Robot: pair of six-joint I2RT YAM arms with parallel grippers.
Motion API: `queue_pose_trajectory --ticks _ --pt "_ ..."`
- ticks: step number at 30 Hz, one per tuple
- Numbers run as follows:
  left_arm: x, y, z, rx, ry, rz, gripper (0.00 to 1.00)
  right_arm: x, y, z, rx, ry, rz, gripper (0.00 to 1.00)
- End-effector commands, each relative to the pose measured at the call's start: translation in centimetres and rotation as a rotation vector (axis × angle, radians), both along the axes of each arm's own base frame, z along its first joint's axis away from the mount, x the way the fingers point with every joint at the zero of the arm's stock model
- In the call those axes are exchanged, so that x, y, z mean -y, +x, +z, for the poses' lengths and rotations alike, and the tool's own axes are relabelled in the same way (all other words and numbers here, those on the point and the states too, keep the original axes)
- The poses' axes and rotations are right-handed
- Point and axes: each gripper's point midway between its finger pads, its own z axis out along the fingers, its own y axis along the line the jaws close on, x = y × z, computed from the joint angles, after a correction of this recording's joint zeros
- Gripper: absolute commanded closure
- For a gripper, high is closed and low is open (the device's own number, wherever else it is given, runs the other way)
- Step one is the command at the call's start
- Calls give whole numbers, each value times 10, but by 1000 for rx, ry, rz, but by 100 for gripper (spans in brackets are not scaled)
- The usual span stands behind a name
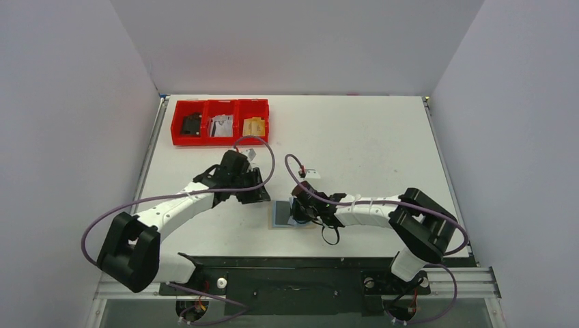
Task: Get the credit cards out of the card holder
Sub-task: Remove the credit card from the card holder.
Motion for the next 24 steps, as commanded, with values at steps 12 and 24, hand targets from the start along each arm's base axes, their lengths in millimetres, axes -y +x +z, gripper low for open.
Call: queue_pose_trajectory --ticks 12,24 --pt "69 5 -42 -57 -63 -13 99 -7 -4 6 -10 254 98 100" --pt "64 3 -68 -88 44 31 100 16 5 25 21 160 38 64"
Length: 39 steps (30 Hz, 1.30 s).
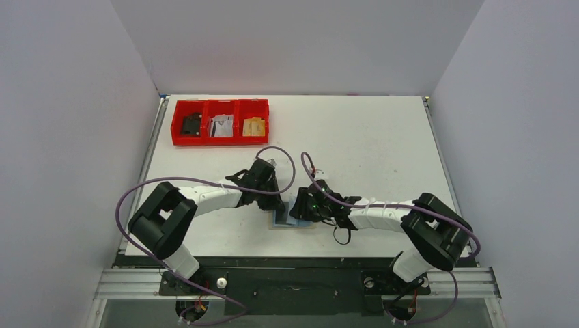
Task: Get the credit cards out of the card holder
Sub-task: Remove the credit card from the card holder.
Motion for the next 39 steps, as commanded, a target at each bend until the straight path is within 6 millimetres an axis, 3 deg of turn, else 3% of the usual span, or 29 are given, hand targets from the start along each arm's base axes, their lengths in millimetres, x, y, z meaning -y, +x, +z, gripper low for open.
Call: queue_pose_trajectory --ticks 1,8,20,26,34,39 --pt "-2 10 -2 32 31 40 100 12 12 21 62 -61 -37 64" --pt "0 9 0 35 28 33 100 34 13 18 91 -243 -65 63" --pt "14 10 11 54 22 -6 100 45 8 18 95 -265 -95 68" --pt "18 10 15 62 16 -11 100 48 10 35 119 -232 -115 68" --pt "22 10 22 72 5 -20 100 56 14 79 168 -158 -159 66" --pt "18 14 30 96 18 -8 100 43 12 94 153 -104 -143 65"
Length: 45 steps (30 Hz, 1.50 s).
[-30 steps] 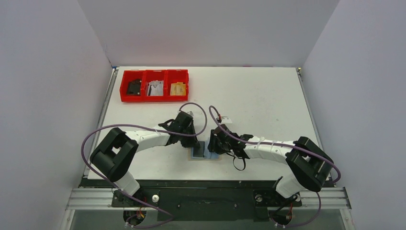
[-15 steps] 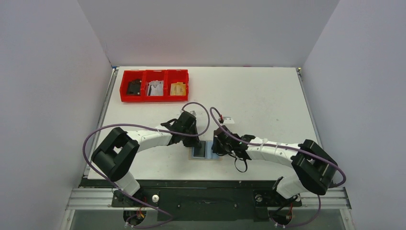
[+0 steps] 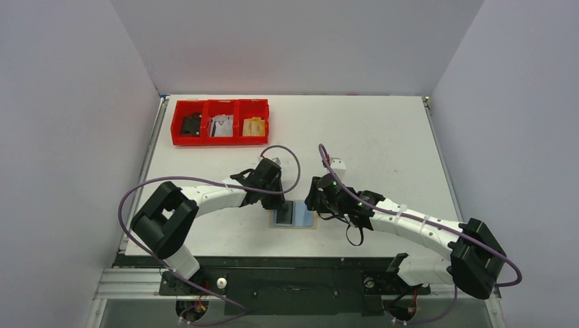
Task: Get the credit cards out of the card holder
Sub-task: Remove the credit card from the card holder.
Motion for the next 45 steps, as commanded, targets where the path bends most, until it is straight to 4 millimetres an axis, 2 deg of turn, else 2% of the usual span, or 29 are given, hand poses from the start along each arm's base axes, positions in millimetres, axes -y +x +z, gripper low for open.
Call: queue_pose_trajectory --ticks 1,7,12,16,22,33,45 --pt "4 15 26 75 -6 5 100 -15 6 21 11 63 -6 65" --pt "-14 15 34 107 47 23 100 -54 1 13 -67 183 50 66" --pt "-26 12 32 104 65 19 99 -73 1 -9 -133 213 69 68" --pt "-26 8 26 88 62 -18 95 -79 0 -25 -178 234 69 69" --pt "-26 4 16 66 74 -44 95 -79 8 -38 -196 243 37 69" --pt "-29 -1 2 43 100 -61 95 -66 10 -60 -224 217 0 70" --pt "-32 -6 -9 31 129 -58 95 -61 12 -73 -239 215 -20 70"
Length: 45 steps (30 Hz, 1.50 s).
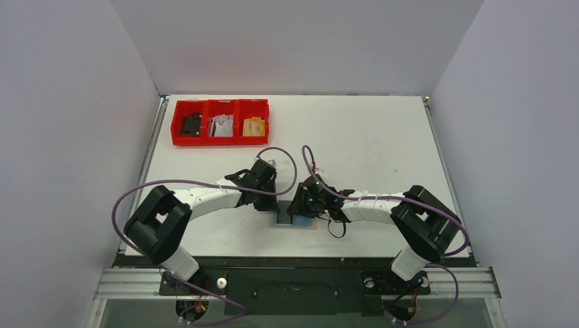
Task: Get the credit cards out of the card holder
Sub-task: Remove the credit card from the card holder.
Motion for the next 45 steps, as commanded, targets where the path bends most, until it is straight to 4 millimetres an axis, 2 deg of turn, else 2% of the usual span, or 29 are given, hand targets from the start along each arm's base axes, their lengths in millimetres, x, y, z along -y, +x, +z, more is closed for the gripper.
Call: queue_pose_trajectory --ticks 1,17,29,37,45 --pt "2 0 -5 11 12 -12 95 -1 6 -1 13 31 -17 70" --pt "13 -6 -14 -19 -7 16 96 -1 9 3 22 97 -20 70" --pt "8 -9 -26 -51 14 59 100 9 14 19 33 291 -62 68" --pt "7 -11 -31 -68 19 66 100 15 17 21 4 422 -116 71" --pt "6 -12 -33 -72 23 66 100 19 20 24 1 489 -148 81"
